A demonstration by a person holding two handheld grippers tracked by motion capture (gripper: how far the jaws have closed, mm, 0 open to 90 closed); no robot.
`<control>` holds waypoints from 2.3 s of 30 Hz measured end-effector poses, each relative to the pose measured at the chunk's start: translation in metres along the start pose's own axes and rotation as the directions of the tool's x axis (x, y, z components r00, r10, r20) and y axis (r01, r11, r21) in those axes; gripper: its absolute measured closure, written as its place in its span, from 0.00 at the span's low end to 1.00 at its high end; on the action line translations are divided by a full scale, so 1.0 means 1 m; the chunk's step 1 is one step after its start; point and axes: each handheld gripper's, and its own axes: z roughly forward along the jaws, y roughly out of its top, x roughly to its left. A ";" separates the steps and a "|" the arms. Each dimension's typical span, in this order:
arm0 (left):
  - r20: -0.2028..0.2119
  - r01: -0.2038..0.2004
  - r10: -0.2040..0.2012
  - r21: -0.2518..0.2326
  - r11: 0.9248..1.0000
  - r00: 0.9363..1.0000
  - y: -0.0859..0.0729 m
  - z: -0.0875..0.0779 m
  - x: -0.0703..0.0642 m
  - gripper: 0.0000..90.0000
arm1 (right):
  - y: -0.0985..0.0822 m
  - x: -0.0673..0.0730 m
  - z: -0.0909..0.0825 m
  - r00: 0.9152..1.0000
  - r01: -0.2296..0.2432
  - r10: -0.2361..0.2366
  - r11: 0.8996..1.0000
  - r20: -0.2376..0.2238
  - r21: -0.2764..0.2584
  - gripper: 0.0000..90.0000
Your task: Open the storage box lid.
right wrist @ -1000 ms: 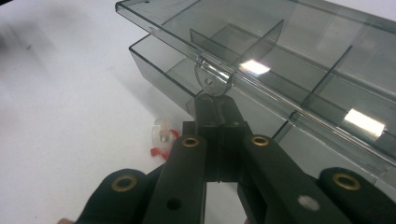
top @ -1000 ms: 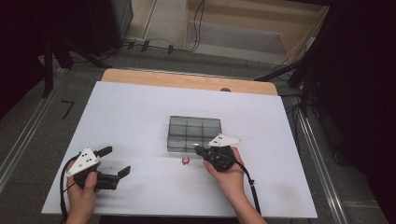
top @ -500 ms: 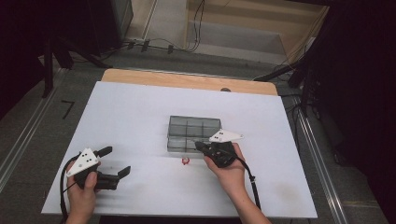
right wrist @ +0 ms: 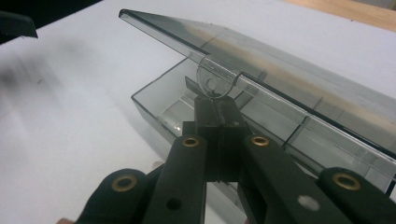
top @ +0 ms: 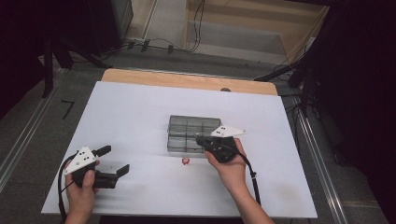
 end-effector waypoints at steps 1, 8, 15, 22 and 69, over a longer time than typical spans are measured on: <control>-0.003 0.008 -0.008 -0.004 1.000 1.000 0.002 0.001 -0.001 0.00 | 0.001 -0.001 0.000 1.000 -0.004 0.004 1.000 -0.002 -0.003 0.97; 0.027 0.021 -0.021 -0.001 1.000 0.999 0.017 0.011 -0.016 0.00 | 0.008 -0.003 -0.001 1.000 -0.009 0.009 1.000 -0.007 -0.018 0.97; 0.038 -0.002 0.001 0.011 1.000 0.999 0.026 0.025 -0.025 0.00 | 0.012 -0.004 0.000 1.000 -0.008 0.008 1.000 -0.008 -0.020 0.97; 0.032 -0.006 0.006 0.015 1.000 0.999 0.040 0.039 -0.023 0.06 | 0.015 -0.006 0.001 1.000 -0.016 0.015 0.999 -0.005 -0.031 0.97; 0.023 -0.065 0.065 -0.018 0.998 0.998 0.104 0.155 -0.021 0.60 | 0.046 -0.018 0.006 1.000 -0.014 0.014 0.999 0.008 -0.045 0.97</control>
